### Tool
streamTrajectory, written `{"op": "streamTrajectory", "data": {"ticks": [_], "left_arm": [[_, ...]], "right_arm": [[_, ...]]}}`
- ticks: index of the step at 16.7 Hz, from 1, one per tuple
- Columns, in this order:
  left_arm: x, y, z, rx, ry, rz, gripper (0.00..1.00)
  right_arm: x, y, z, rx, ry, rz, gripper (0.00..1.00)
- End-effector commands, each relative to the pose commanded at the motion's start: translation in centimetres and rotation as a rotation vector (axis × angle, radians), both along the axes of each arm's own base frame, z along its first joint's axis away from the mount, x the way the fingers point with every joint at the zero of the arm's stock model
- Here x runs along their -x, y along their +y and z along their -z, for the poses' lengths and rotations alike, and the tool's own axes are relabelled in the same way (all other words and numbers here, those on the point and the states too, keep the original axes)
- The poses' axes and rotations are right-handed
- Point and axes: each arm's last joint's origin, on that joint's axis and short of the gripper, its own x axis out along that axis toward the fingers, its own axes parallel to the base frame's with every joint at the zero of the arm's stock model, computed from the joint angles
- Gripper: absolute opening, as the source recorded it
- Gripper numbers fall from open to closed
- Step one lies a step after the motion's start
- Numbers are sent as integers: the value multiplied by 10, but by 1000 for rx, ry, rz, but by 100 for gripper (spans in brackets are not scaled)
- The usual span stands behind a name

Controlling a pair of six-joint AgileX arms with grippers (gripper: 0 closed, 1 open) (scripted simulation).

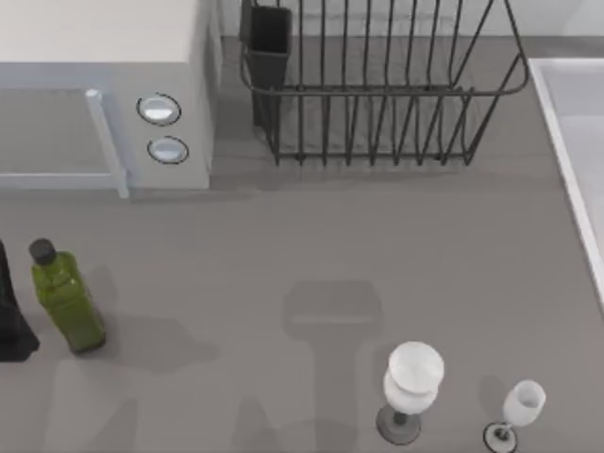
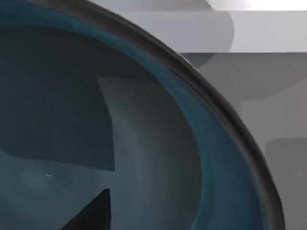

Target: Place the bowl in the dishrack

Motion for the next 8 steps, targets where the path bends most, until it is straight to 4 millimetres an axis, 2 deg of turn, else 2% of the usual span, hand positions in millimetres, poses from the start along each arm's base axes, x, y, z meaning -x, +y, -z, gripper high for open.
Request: {"op": "streamTrajectory", "data": {"ticks": [5,8], "left_arm": [[0,0,0,0,0,0,100],[0,0,0,0,0,0,100]], "right_arm": [[1,1,4,-2,2,0,100],[1,1,4,-2,2,0,77]]}}
